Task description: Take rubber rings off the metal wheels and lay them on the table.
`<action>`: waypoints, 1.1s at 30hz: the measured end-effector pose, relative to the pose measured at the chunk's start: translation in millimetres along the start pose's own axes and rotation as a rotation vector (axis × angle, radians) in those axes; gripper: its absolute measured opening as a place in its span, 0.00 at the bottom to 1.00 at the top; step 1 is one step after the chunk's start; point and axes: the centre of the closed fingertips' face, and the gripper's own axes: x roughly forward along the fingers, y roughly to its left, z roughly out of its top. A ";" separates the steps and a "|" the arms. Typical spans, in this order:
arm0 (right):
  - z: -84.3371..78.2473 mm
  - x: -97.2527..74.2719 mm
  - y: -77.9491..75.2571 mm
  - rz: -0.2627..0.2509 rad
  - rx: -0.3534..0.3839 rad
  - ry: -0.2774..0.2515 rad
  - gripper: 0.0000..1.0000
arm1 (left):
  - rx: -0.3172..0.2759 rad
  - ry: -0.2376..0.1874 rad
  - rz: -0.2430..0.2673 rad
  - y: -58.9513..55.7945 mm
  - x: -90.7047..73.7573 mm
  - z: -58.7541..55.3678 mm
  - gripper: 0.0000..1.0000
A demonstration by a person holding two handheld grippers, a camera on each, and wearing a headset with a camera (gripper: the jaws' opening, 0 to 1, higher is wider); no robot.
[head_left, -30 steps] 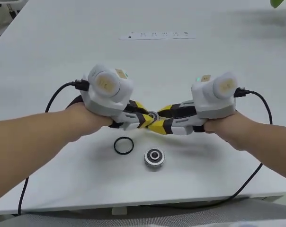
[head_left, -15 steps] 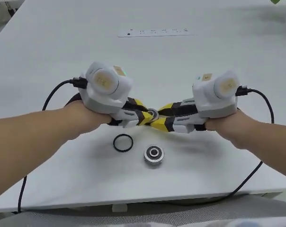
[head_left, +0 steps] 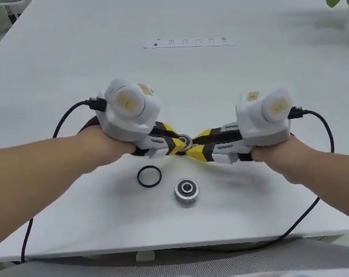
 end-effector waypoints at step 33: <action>-1.2 -8.5 -4.3 -0.030 0.224 -0.036 0.00 | 0.007 0.004 0.014 -1.0 -0.1 0.1 0.11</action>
